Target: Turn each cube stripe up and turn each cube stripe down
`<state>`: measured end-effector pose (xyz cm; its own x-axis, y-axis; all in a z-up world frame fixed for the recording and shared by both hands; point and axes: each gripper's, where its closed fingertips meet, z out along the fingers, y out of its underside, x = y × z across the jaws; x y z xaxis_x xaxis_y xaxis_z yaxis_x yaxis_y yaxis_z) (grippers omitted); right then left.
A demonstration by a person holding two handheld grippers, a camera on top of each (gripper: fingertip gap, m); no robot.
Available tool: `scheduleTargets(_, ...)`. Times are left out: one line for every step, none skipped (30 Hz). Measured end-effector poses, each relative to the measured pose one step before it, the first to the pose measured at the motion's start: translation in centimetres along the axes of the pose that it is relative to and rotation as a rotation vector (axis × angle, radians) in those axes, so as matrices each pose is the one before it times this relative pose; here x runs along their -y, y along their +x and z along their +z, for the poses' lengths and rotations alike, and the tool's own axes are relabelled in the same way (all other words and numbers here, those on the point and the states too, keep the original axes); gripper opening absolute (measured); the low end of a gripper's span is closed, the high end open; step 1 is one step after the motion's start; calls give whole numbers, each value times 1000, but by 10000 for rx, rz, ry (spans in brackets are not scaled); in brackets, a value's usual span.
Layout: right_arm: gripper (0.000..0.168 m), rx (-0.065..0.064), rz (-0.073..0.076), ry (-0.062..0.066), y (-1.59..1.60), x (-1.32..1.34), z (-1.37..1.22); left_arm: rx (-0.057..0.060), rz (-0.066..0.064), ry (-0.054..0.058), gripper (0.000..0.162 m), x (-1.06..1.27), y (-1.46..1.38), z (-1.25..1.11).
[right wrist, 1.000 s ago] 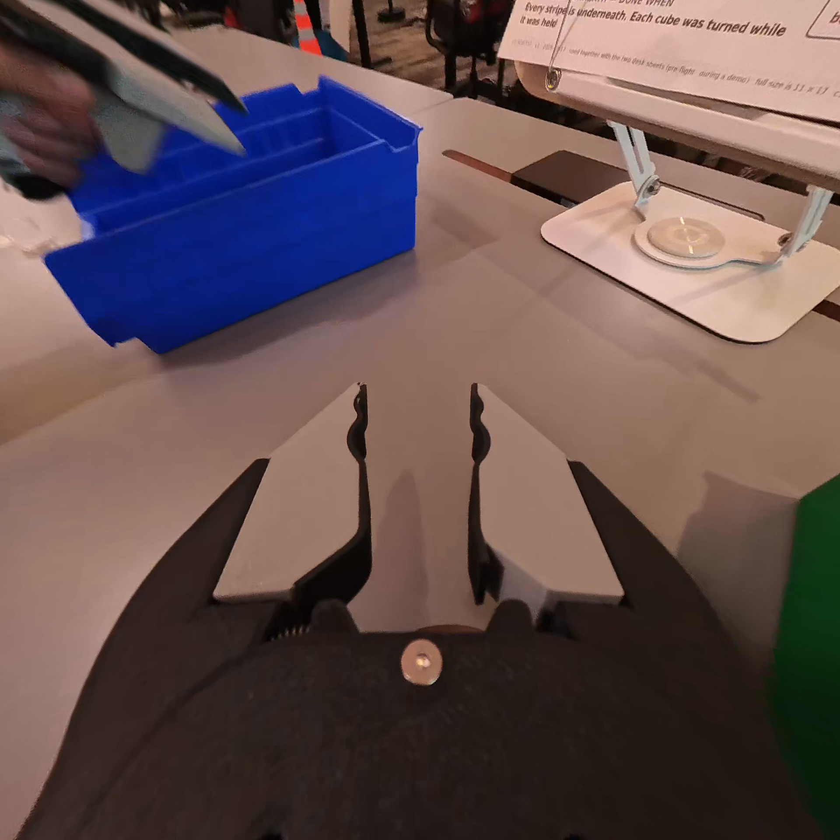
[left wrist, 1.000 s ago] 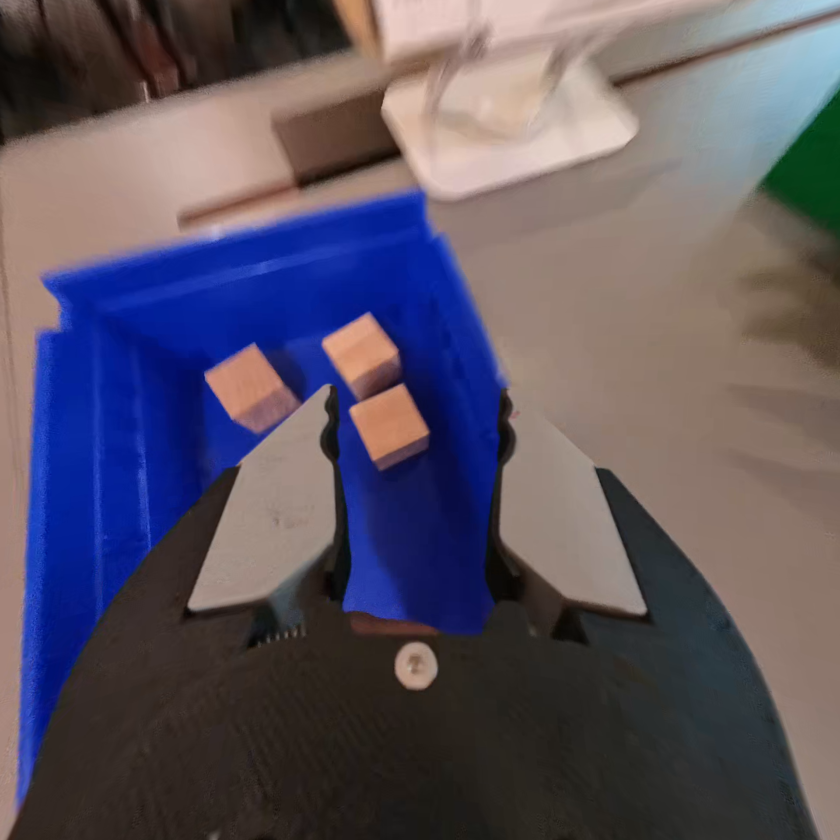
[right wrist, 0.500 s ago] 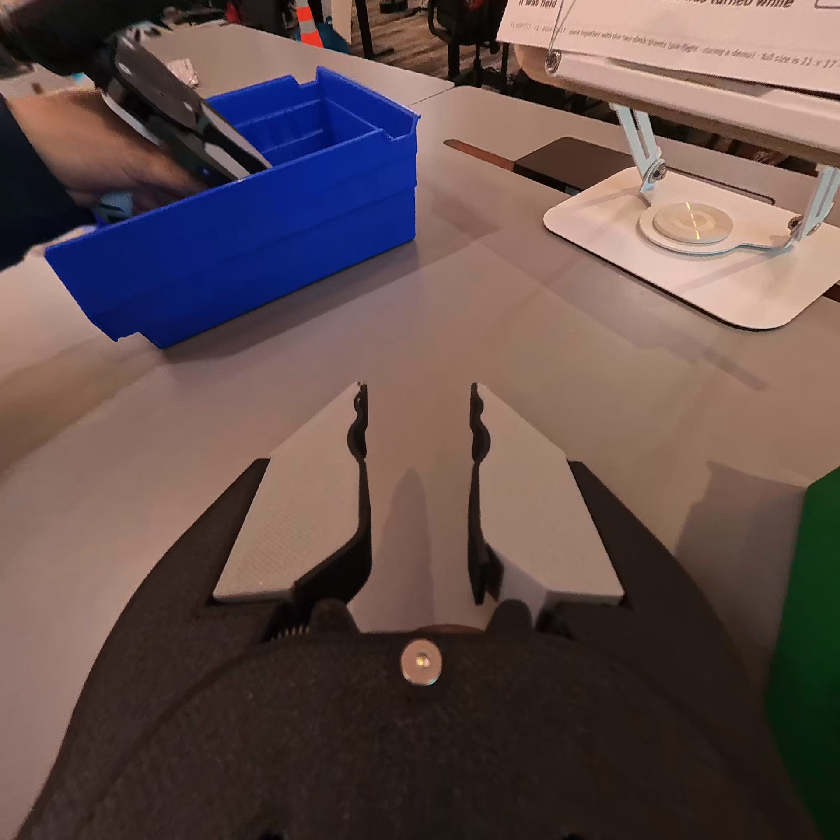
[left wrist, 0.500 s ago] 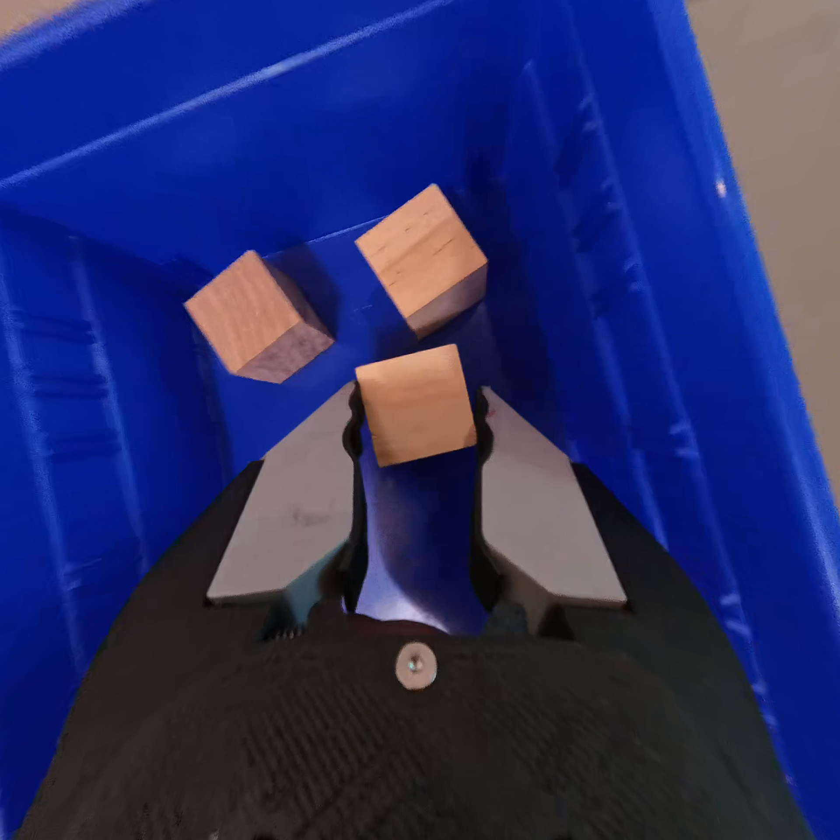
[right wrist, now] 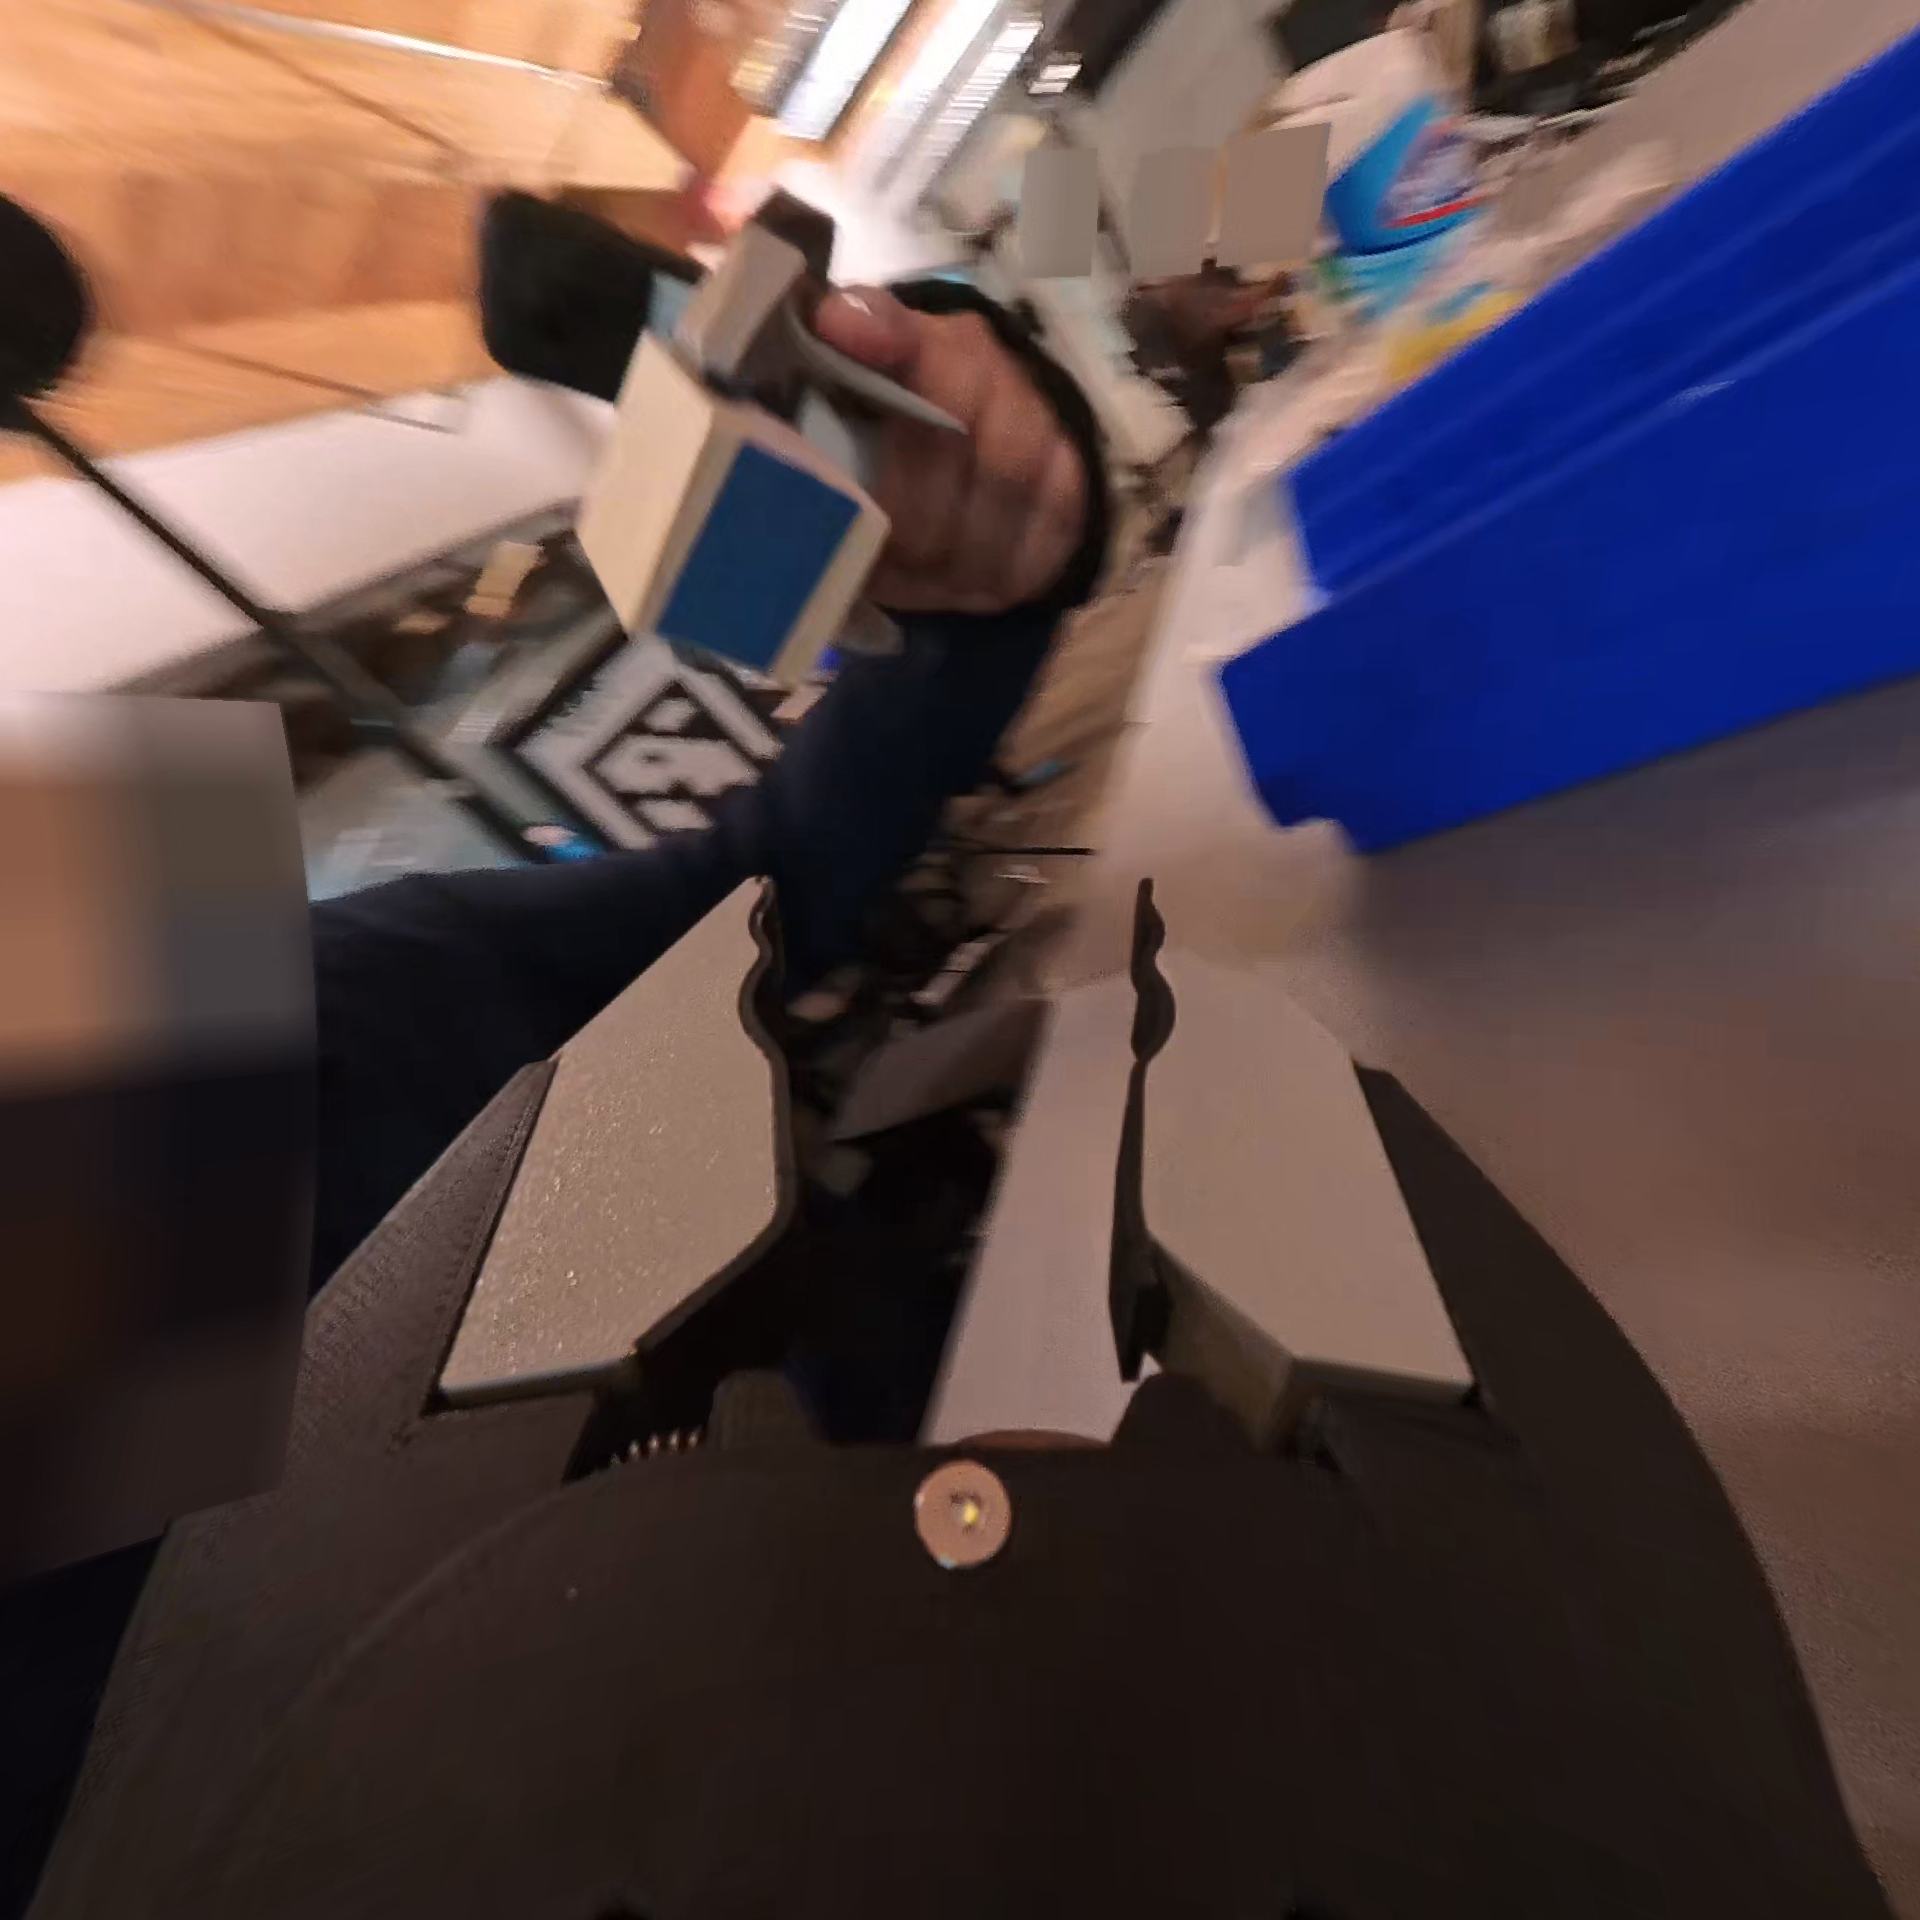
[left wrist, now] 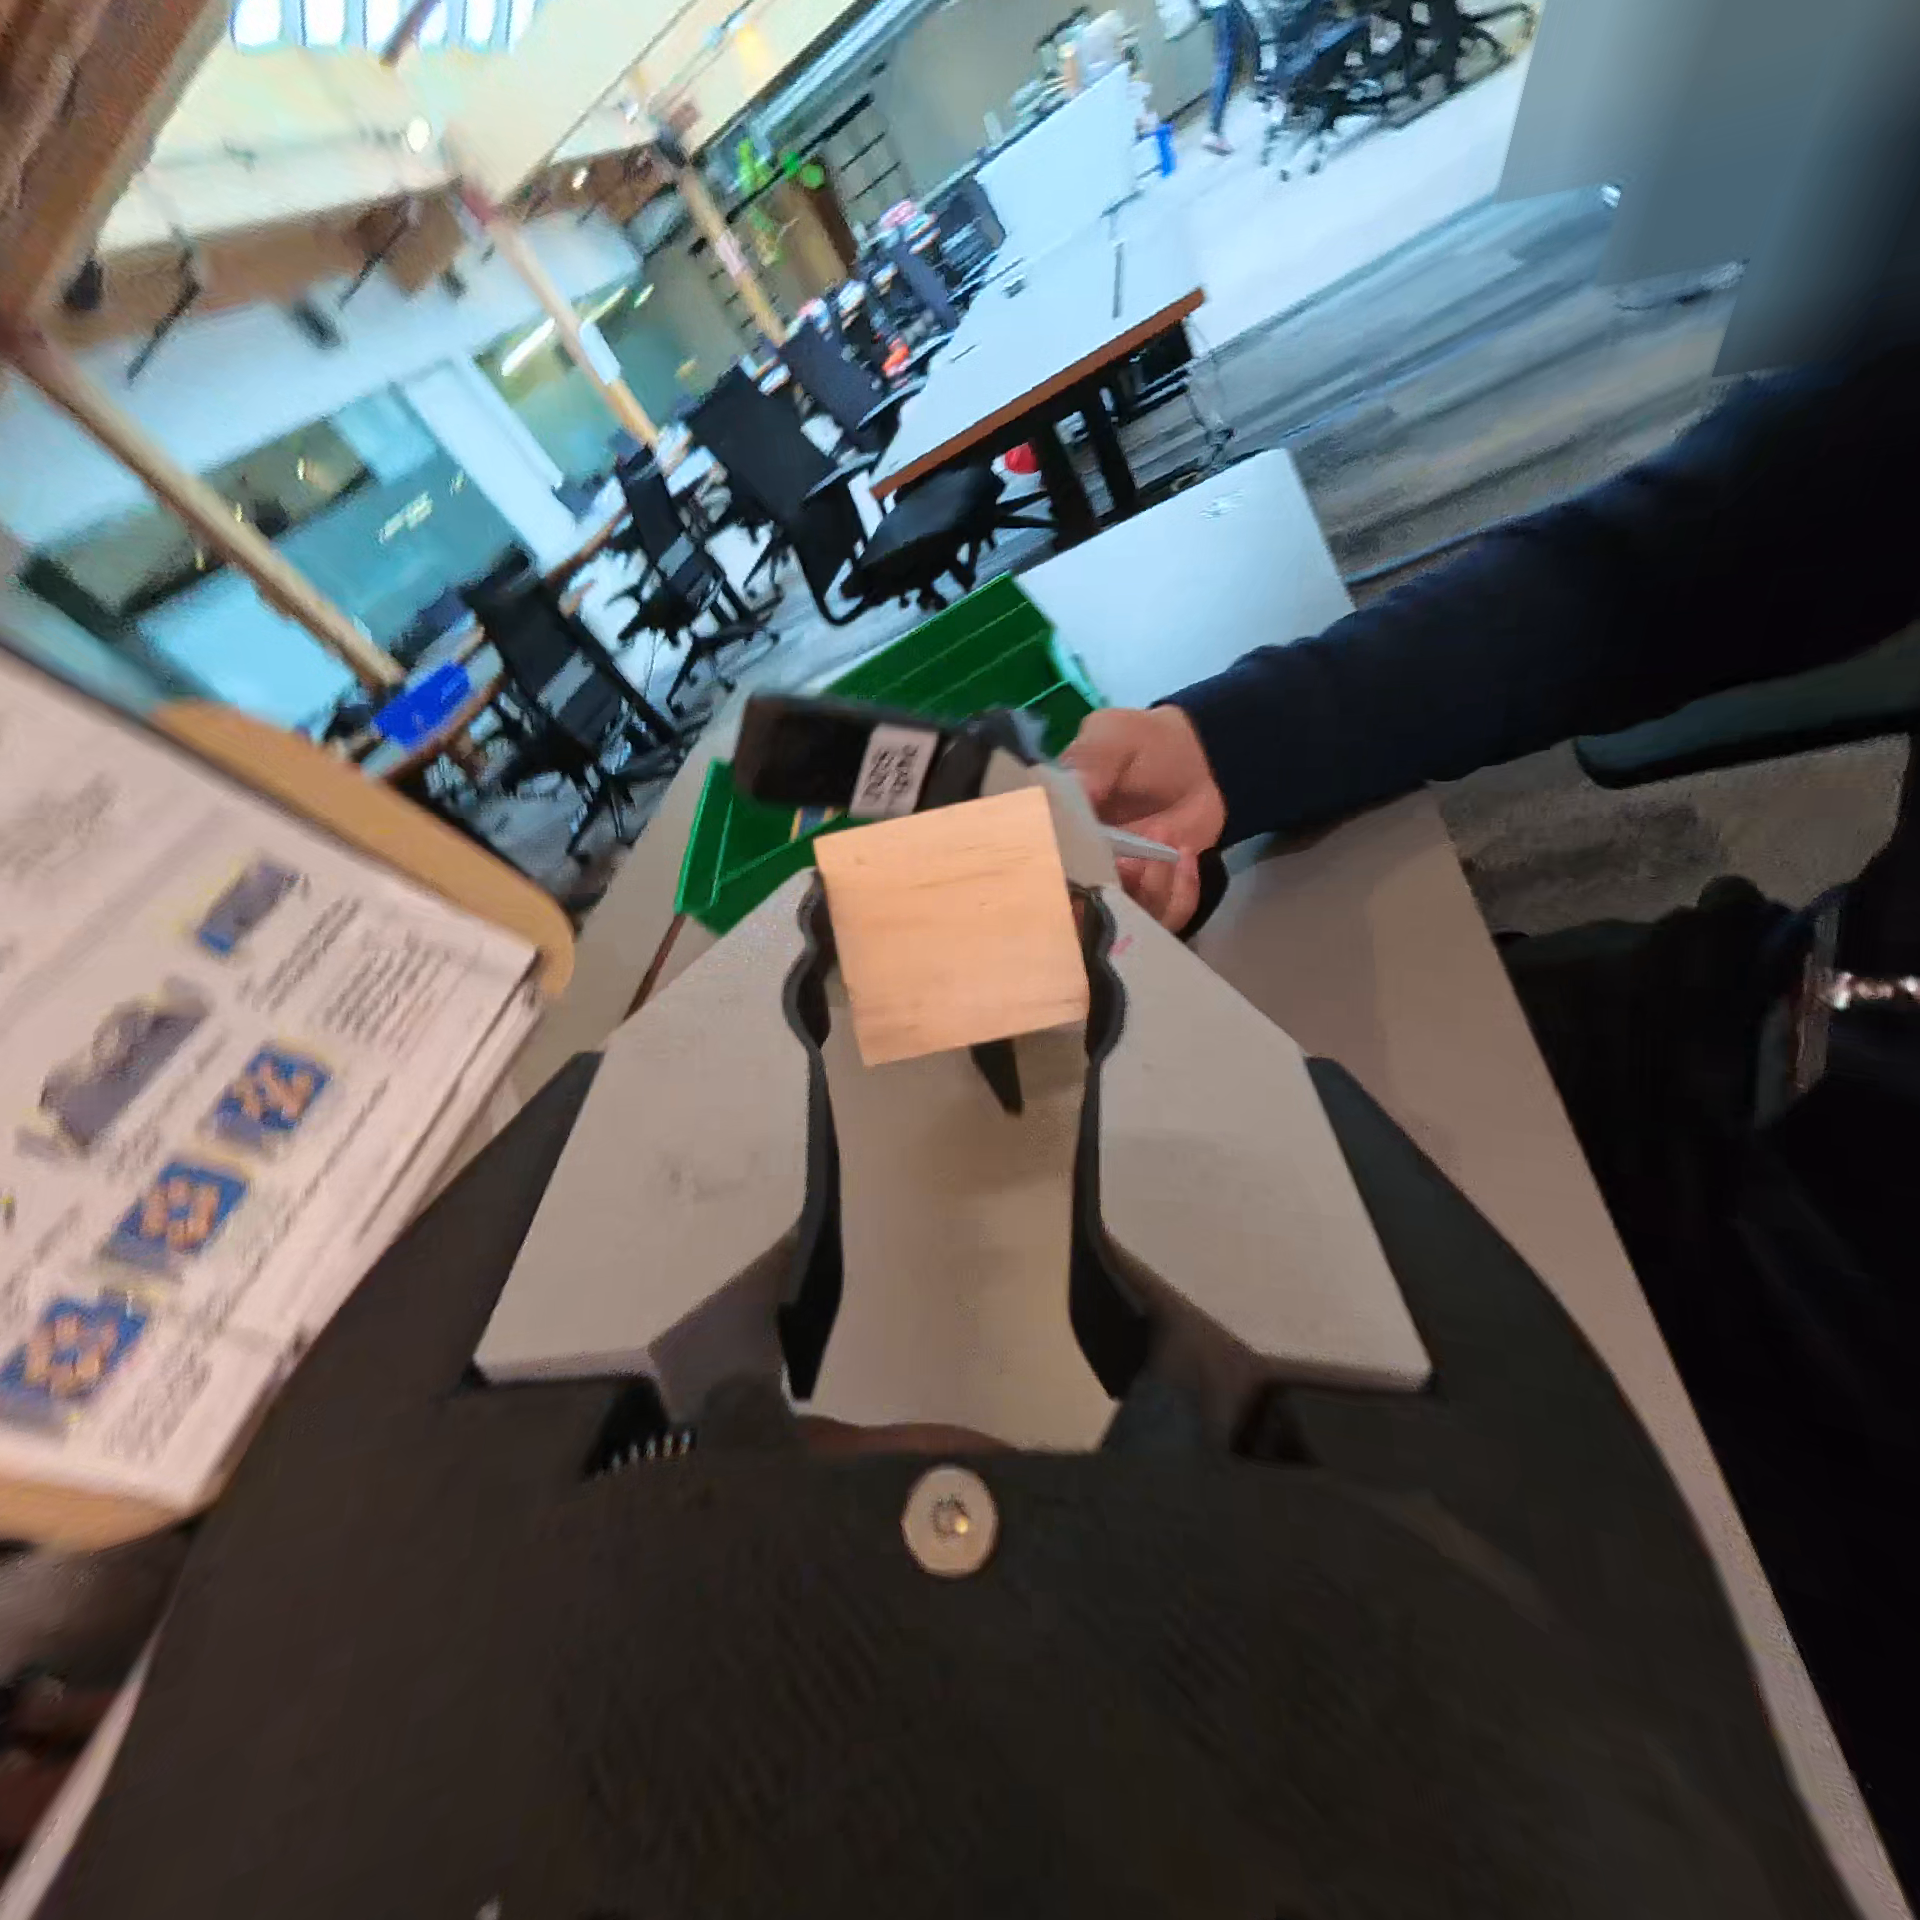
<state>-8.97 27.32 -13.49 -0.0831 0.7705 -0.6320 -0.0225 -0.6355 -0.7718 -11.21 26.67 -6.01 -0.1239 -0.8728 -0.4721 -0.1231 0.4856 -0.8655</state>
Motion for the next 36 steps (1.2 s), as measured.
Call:
scheduleTargets(68,906,323,33,-1354,-69,302,-168,550,65,47,677,1280,875)
scheduleTargets(72,659,236,58,-1014,-62,263,-101,444,-45,47,394,921,825)
scheduleTargets(75,477,149,42,-756,-87,189,19,432,-124,46,108,564,733)
scheduleTargets(76,381,91,-1,-633,-84,122,63,344,-151,46,-135,345,671)
scheduleTargets(75,281,21,28,-462,5,53,22,214,-107,46,-267,287,588)
scheduleTargets(74,189,0,106,-297,136,-14,-38,95,10,46,-236,318,514)
scheduleTargets(72,190,54,136,-238,186,-31,-24,27,130,46,-141,263,440)
scheduleTargets(66,273,97,98,-348,128,-24,32,31,146,46,-157,202,404)
scheduleTargets(59,266,18,33,-361,27,-16,126,112,72,46,-294,82,370)
scheduleTargets(52,-96,-95,64,120,104,-73,227,187,88,46,-321,-49,282)
scheduleTargets(46,-257,-190,154,293,317,-288,358,149,39,46,-427,-323,133)
scheduleTargets(46,-563,-196,85,638,308,-340,337,98,-135,46,-747,-366,44)
scheduleTargets(45,-828,-387,-23,908,163,-326,294,113,-290,44,-1065,-298,4)
scheduleTargets(45,-971,-498,-27,1014,147,-282,331,94,-419,43,-1299,-302,28)
scheduleTargets(44,-1109,-632,-120,1124,28,-189,286,2,-462,43,-1351,-175,112)
scheduleTargets(45,-1143,-754,-282,1076,-188,-80,144,-18,-447,43,-1291,97,129)
scheduleTargets(44,-1129,-912,-238,902,-114,-22,121,15,-406,44,-1167,136,142)
scheduleTargets(44,-1182,-1097,-245,817,-106,6,250,16,-386,45,-1058,-74,167)
scheduleTargets(44,-1089,-1113,-202,627,-47,7,322,70,-372,46,-888,-240,157)
scheduleTargets(44,-859,-966,-127,375,12,-1,264,39,-250,46,-534,-206,93)
scheduleTargets(44,-602,-722,-33,182,85,-30,123,-84,-164,41,-258,-77,32)
scheduleTargets(44,-606,-465,69,430,195,-133,26,-167,-138,36,-74,50,21)
scheduleTargets(43,-612,-344,72,693,189,-238,168,-130,-65,31,216,-82,-5)
scheduleTargets(43,-576,-290,116,820,258,-384,289,14,-76,26,331,-197,-40)
scheduleTargets(43,-594,-167,191,1002,410,-546,357,30,-159,21,266,-319,-19)
scheduleTargets(43,-512,-40,320,1050,666,-759,310,-119,-205,14,193,-247,22)
scheduleTargets(43,-470,-3,418,1117,988,-1015,74,-320,-138,5,216,197,44)
scheduleTargets(43,-520,-109,515,1259,1504,-1444,-180,-569,-12,3,277,749,127)
scheduleTargets(43,-589,-240,774,1448,2240,-2016,-340,-754,32,1,166,1196,284)
scheduleTargets(43,-835,-94,910,2097,2607,-2356,-346,-555,-43,0,-180,1358,463)
scheduleTargets(43,-837,80,695,2548,2397,-2088,-97,-80,-167,0,-566,978,571)
scheduleTargets(44,-615,125,-44,2649,1357,-1400,257,304,-221,0,-715,332,619)
scheduleTargets(44,-509,128,-799,2741,67,-872,356,354,-171,0,-642,4,649)
scheduleTargets(43,-410,80,-1115,2659,-833,-511,110,126,-115,0,-488,168,645)
scheduleTargets(43,-345,25,-1200,2508,-1542,-156,-75,-113,-34,0,-275,236,594)
scheduleTargets(43,-351,20,-1280,2375,-2175,259,11,-189,86,0,-59,-15,511)
